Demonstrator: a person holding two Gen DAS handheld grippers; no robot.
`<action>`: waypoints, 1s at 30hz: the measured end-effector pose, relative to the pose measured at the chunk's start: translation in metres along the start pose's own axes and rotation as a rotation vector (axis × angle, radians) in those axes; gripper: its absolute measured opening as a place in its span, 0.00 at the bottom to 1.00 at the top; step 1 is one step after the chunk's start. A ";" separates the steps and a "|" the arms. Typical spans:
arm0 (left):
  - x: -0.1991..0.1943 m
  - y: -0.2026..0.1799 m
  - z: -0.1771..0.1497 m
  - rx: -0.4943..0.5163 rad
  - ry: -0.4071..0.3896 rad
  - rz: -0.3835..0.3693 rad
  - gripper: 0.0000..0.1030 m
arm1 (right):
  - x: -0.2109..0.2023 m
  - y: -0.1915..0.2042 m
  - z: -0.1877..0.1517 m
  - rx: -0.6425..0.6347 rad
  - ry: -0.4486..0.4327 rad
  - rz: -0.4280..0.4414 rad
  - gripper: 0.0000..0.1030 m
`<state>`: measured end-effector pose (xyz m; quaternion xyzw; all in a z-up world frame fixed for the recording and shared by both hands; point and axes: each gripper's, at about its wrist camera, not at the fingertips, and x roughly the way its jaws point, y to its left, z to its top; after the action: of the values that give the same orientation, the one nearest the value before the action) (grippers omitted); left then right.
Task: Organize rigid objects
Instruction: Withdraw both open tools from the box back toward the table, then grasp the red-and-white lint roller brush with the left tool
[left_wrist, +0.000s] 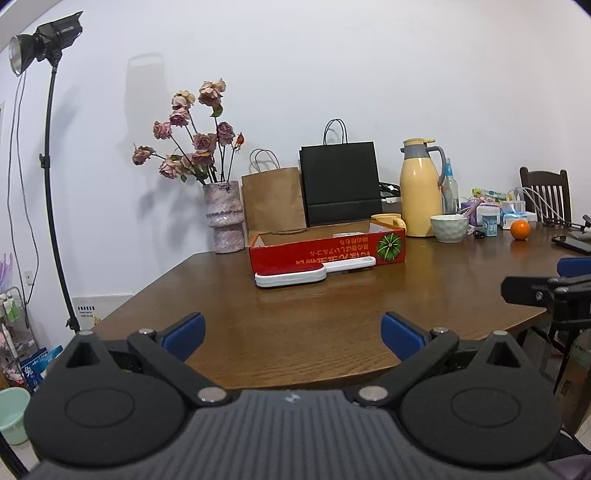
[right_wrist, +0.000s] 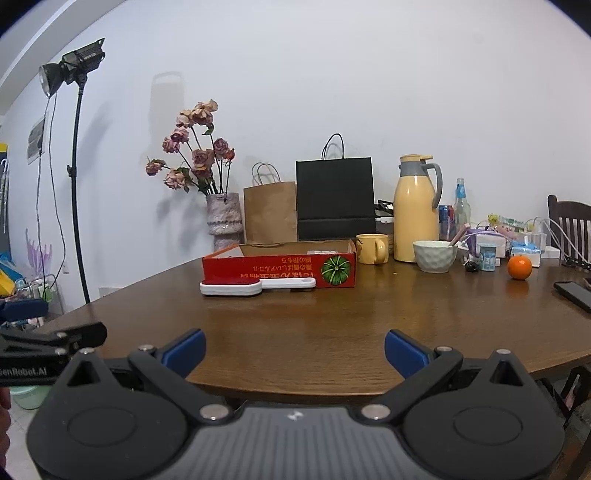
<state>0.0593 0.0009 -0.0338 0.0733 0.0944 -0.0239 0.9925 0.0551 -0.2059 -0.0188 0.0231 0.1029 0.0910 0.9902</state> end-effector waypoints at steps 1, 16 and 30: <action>0.006 0.000 0.000 -0.001 0.005 0.006 1.00 | 0.006 0.000 0.001 -0.001 0.002 0.000 1.00; 0.119 0.021 0.031 -0.003 0.077 -0.007 1.00 | 0.123 -0.020 0.037 0.057 0.091 0.008 1.00; 0.269 0.062 0.076 -0.076 0.279 -0.130 1.00 | 0.275 -0.044 0.097 0.106 0.303 0.107 0.83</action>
<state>0.3410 0.0419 -0.0029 0.0318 0.2366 -0.0740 0.9683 0.3477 -0.2004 0.0180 0.0665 0.2543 0.1403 0.9546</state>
